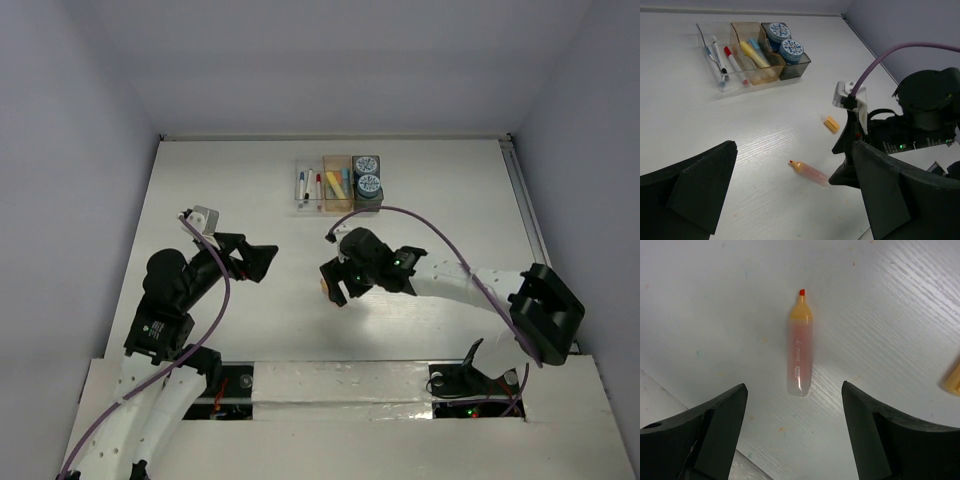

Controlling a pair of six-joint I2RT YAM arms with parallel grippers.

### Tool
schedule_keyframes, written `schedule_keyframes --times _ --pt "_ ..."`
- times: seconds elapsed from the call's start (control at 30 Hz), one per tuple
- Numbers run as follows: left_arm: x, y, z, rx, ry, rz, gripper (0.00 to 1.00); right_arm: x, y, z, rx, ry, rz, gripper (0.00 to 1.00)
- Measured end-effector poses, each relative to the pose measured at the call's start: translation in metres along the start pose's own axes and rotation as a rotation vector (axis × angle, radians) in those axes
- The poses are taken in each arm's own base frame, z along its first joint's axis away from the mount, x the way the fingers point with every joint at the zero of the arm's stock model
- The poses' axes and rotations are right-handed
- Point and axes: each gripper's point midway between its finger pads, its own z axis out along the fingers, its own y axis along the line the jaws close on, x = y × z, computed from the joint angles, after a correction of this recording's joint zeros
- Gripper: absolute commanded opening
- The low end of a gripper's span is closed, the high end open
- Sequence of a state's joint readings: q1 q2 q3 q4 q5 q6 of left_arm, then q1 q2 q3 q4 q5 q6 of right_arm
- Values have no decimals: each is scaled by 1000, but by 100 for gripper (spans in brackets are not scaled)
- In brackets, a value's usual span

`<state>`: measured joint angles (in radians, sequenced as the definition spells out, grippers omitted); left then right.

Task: Sort the stationery into containers
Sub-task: Pick up the pen from the center of the board.

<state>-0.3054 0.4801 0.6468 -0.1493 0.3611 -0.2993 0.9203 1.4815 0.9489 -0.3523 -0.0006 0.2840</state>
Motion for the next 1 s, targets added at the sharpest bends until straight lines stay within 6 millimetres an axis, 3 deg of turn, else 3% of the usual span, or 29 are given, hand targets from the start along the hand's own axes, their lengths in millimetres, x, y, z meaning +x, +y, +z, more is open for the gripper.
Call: schedule_keyframes --times 0.23,0.4,0.6,0.73,0.87,1.0 --pt "0 2 0 -10 -2 -6 99 27 -8 34 60 119 -16 77" --pt "0 3 1 -15 -1 -8 99 23 -9 56 79 142 -28 71" --pt "0 2 1 -14 0 -8 98 12 -5 67 79 123 -40 65" --pt "0 2 1 -13 0 -8 93 6 -6 73 96 116 -47 32" --pt "0 2 1 -11 1 -8 90 1 -6 77 104 110 -49 16" --pt "1 1 1 -4 3 -8 85 -1 -8 77 121 103 -44 7"
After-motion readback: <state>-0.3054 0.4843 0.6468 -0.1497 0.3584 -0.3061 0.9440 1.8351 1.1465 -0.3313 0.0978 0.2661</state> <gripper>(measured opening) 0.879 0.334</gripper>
